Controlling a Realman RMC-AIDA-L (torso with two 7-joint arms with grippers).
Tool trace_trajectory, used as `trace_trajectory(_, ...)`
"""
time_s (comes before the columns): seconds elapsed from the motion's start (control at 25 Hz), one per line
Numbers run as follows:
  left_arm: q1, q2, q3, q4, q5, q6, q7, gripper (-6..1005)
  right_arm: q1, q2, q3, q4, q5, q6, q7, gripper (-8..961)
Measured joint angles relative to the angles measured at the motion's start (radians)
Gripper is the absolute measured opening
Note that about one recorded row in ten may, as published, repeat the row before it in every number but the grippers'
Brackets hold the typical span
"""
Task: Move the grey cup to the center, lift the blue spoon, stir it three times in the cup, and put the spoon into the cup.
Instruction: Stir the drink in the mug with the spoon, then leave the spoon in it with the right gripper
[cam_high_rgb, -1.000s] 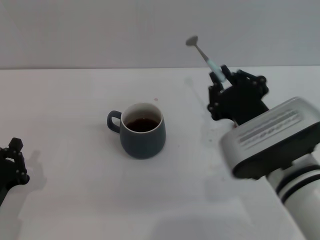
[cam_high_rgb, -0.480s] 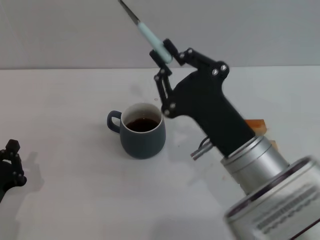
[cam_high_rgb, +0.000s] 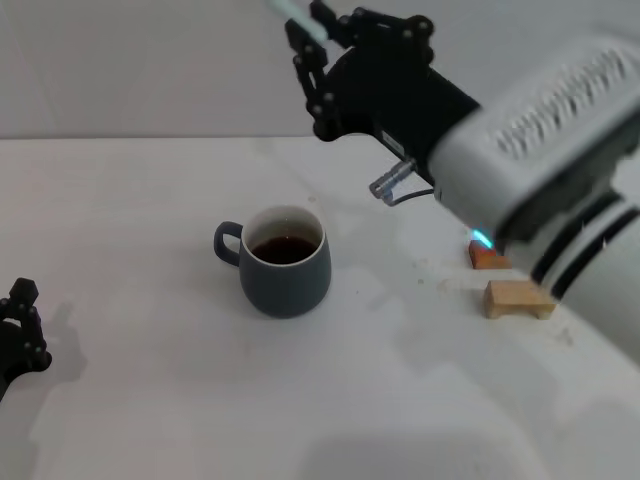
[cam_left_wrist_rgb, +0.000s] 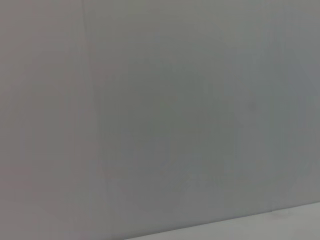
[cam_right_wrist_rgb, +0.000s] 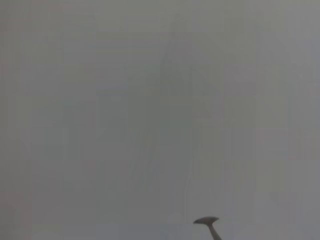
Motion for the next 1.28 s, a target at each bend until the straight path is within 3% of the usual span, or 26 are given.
trace_trajectory(0.04, 0.000, 0.000, 0.000, 0.000, 0.000, 0.000, 0.000, -2, 0.000, 0.000, 0.000, 0.000, 0.000, 0.000, 0.000, 157)
trace_trajectory(0.16, -0.001, 0.000, 0.000, -0.001, 0.000, 0.000, 0.000, -2, 0.036, 0.006, 0.083, 0.107, -0.008, 0.282, 0.075, 157)
trace_trajectory(0.2, -0.001, 0.001, 0.000, 0.000, 0.000, 0.005, 0.000, -2, 0.080, 0.004, 0.141, 0.171, -0.040, 0.456, 0.174, 157)
trace_trajectory(0.28, 0.000, 0.001, 0.000, 0.001, 0.000, 0.011, 0.000, -2, 0.133, 0.003, 0.196, 0.225, -0.086, 0.618, 0.263, 157)
trace_trajectory(0.32, 0.000, 0.001, 0.000, 0.001, 0.000, 0.011, 0.000, -2, 0.133, 0.003, 0.196, 0.225, -0.086, 0.618, 0.263, 157)
trace_trajectory(0.4, 0.002, 0.001, 0.000, 0.001, 0.000, 0.023, 0.000, -2, 0.218, 0.003, 0.274, 0.288, -0.129, 0.852, 0.352, 157)
trace_trajectory(0.44, 0.002, 0.001, 0.000, 0.001, 0.000, 0.023, 0.000, -2, 0.218, 0.003, 0.274, 0.288, -0.129, 0.852, 0.352, 157)
trace_trajectory(0.48, 0.002, 0.002, 0.000, 0.001, 0.000, 0.026, 0.000, -2, 0.267, 0.002, 0.316, 0.322, -0.134, 0.980, 0.375, 157)
trace_trajectory(0.52, 0.003, 0.002, 0.000, 0.001, 0.000, 0.032, 0.000, -2, 0.267, 0.002, 0.316, 0.322, -0.134, 0.980, 0.375, 157)
trace_trajectory(0.6, 0.004, 0.002, -0.001, 0.001, 0.000, 0.039, 0.000, -2, 0.331, 0.002, 0.364, 0.350, -0.136, 1.140, 0.409, 157)
trace_trajectory(1.0, 0.007, 0.003, -0.043, 0.015, 0.000, 0.056, 0.000, -2, 0.417, 0.002, 0.401, 0.356, -0.139, 1.378, 0.477, 156)
trace_trajectory(1.28, 0.010, 0.003, -0.047, 0.020, 0.000, 0.060, 0.000, -2, 0.410, 0.002, 0.399, 0.356, -0.140, 1.413, 0.495, 156)
